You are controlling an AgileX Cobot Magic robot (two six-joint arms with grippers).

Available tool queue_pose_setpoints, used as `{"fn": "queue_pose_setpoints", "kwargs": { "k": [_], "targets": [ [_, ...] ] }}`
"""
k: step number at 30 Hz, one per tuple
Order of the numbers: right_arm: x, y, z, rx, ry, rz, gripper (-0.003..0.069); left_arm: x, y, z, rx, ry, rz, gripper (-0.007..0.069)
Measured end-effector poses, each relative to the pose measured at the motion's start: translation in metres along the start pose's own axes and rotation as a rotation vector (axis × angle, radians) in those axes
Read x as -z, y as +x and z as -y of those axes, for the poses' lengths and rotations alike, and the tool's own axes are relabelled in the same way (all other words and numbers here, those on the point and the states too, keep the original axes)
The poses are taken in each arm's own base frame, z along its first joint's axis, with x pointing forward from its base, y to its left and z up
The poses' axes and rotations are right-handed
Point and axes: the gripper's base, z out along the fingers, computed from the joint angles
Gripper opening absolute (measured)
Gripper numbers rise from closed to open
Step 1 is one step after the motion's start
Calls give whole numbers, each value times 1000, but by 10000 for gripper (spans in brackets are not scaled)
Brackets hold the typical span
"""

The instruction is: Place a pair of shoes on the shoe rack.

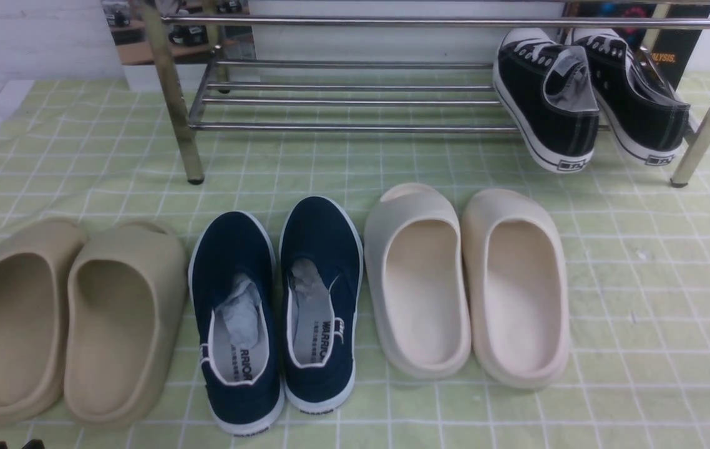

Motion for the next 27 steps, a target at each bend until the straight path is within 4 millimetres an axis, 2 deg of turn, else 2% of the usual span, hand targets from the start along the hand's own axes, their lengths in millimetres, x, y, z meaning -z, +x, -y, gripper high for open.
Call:
{"fn": "queue_pose_setpoints", "kwargs": {
  "k": [3,4,5,10,17,27],
  "targets": [
    [5,16,1,-4,11,-163,14,0,0,0,0,0,0,239],
    [5,15,1,-4,11,-162,14,0,0,0,0,0,0,239],
    [6,23,2,-11,22,-249,14,0,0,0,0,0,0,239],
    [11,37,4,-80,84,-408,13,0,0,0,0,0,0,239],
    [14,40,6,-132,148,-457,13,0,0,0,0,0,0,239],
    [14,41,6,-133,152,-472,14,0,0,0,-1,0,0,239]
  ]
}}
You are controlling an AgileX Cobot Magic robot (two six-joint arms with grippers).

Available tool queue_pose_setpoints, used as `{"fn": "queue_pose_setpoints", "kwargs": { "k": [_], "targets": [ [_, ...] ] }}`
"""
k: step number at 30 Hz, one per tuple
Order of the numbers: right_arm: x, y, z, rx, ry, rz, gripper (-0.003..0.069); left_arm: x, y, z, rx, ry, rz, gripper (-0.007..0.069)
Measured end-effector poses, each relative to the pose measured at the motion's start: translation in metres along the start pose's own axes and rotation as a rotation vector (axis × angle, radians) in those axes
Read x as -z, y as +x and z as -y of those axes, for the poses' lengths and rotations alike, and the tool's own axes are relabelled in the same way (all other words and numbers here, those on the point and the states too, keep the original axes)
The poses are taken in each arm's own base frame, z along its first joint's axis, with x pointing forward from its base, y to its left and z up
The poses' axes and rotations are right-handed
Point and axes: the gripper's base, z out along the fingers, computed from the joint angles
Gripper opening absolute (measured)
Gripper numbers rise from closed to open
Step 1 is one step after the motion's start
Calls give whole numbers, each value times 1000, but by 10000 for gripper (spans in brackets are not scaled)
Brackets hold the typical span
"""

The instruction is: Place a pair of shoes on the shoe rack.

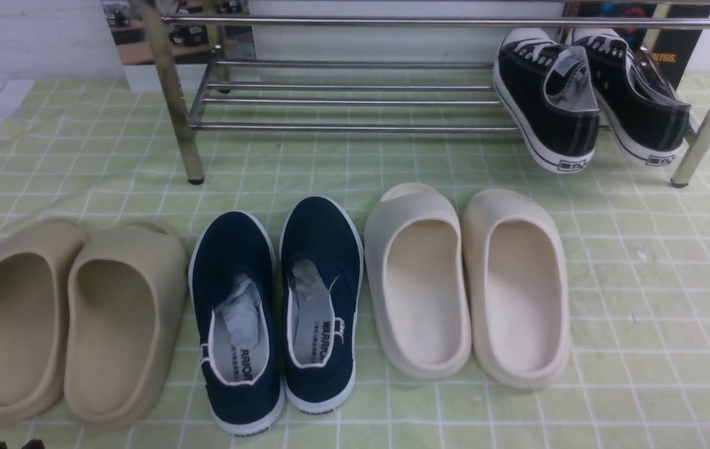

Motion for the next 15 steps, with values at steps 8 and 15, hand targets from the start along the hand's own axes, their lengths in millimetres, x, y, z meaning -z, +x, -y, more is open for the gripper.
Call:
{"fn": "queue_pose_setpoints", "kwargs": {
  "k": [8,15],
  "targets": [
    [0,0,0,1,0,0,18,0,0,0,0,0,0,239],
    [0,0,0,2,1,0,19,0,0,0,0,0,0,239]
  ]
}}
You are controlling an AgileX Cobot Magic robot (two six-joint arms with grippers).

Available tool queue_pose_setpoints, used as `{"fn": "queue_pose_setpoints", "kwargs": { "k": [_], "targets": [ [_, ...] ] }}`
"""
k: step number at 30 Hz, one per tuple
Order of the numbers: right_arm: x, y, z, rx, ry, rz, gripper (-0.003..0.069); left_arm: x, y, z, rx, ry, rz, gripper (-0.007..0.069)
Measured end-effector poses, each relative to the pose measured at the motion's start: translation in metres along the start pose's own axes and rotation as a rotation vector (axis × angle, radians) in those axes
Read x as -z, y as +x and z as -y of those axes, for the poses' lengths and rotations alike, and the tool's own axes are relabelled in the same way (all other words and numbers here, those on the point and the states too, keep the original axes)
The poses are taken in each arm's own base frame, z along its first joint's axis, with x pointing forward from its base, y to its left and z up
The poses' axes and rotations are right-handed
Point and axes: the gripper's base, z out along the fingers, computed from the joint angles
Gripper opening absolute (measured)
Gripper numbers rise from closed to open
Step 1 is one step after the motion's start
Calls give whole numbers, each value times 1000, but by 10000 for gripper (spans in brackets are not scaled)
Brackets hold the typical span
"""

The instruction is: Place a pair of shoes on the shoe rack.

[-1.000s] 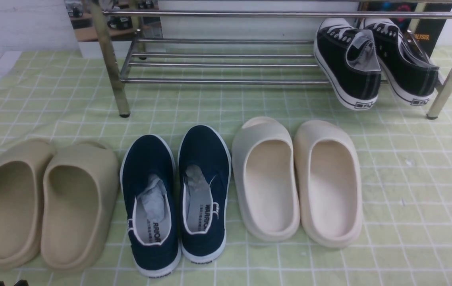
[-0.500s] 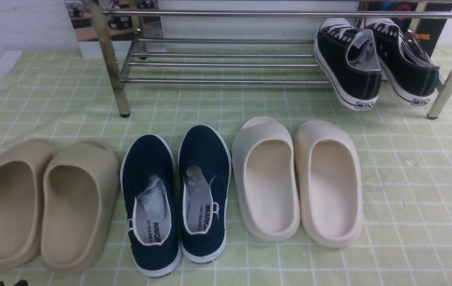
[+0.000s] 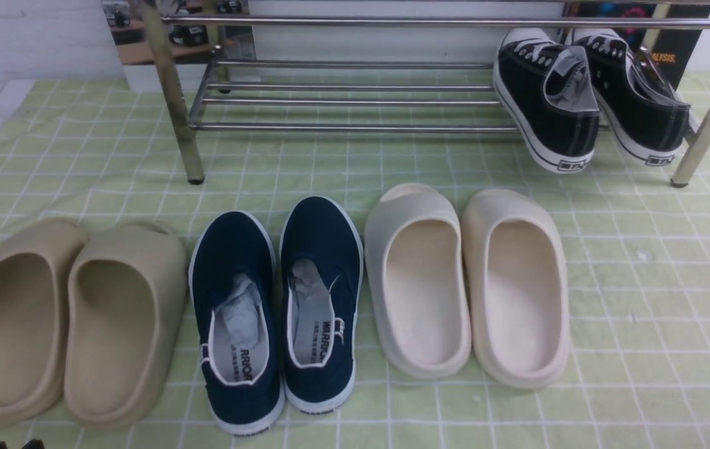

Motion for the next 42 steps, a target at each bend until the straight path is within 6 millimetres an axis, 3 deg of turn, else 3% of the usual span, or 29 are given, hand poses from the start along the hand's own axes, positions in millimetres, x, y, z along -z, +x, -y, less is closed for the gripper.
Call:
{"fn": "queue_pose_setpoints", "kwargs": {
  "k": [42],
  "targets": [
    [0,0,0,0,1,-3,47,0,0,0,0,0,0,239]
  ]
}}
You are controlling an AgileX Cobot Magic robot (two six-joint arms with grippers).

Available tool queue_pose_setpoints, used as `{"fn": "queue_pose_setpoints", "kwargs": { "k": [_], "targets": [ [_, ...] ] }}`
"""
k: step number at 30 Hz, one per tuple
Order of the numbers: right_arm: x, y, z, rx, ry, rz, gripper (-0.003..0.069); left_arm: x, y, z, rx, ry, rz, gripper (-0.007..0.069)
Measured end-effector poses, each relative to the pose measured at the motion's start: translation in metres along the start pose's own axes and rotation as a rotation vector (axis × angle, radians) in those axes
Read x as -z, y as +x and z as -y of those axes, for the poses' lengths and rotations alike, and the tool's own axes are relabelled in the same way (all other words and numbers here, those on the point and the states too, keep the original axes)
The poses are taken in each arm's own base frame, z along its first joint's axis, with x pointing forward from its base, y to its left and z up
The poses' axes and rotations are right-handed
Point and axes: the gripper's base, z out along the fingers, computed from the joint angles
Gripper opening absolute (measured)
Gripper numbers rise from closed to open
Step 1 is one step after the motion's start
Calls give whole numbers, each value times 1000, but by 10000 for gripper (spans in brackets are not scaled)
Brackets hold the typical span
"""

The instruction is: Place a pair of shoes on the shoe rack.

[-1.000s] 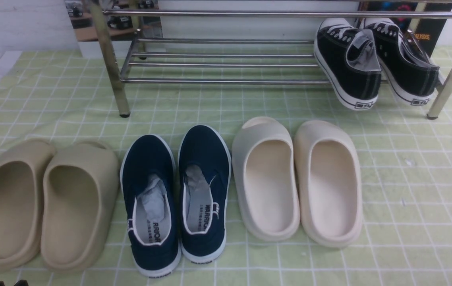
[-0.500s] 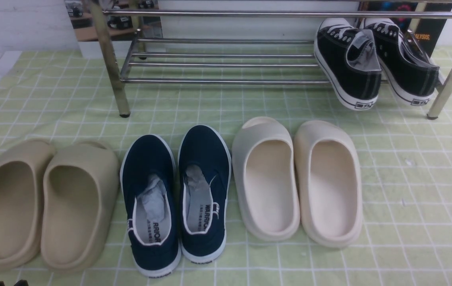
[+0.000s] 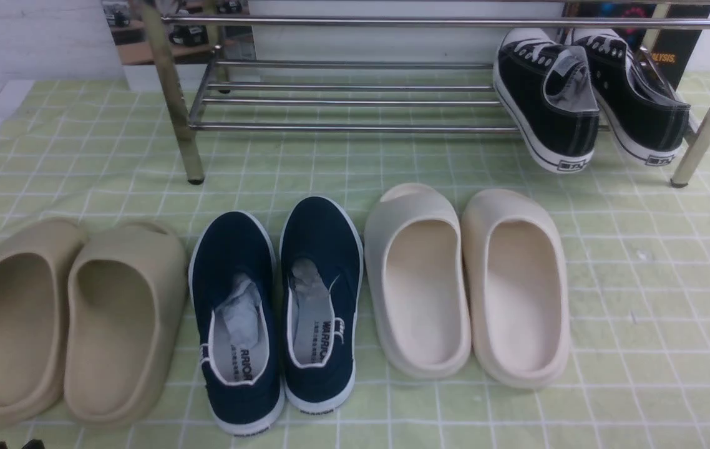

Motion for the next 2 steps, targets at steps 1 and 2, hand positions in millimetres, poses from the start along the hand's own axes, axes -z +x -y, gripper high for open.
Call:
{"fn": "queue_pose_setpoints", "kwargs": {
  "k": [1,2],
  "targets": [
    [0,0,0,0,0,0,50,0,0,0,0,0,0,239],
    [0,0,0,0,0,0,51,0,0,0,0,0,0,239]
  ]
}}
